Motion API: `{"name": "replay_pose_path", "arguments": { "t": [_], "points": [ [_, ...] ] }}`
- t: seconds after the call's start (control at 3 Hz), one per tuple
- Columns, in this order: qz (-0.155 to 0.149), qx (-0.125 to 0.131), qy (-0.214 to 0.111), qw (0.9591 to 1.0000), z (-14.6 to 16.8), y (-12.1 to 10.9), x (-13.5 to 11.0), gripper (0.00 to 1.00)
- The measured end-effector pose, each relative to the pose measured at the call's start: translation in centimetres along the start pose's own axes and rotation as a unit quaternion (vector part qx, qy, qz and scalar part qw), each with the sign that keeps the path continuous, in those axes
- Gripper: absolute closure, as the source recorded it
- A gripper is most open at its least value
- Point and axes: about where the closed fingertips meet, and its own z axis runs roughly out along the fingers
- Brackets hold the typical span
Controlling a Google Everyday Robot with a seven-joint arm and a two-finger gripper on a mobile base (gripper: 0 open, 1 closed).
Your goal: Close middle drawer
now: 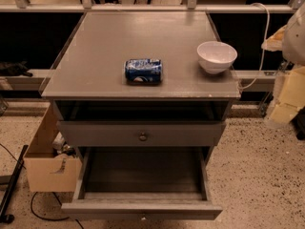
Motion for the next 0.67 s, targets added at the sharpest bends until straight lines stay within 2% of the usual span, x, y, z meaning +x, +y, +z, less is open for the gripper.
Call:
{"name": "replay_pose_path", "arguments": {
  "t": [0.33,0.67],
  "points": [
    [0.0,0.0,0.0,1.0,0.0,0.0,0.0,0.0],
    [0.015,0.005,-0.025,0.9996,0.14,0.91,0.81,0.0]
  ]
}}
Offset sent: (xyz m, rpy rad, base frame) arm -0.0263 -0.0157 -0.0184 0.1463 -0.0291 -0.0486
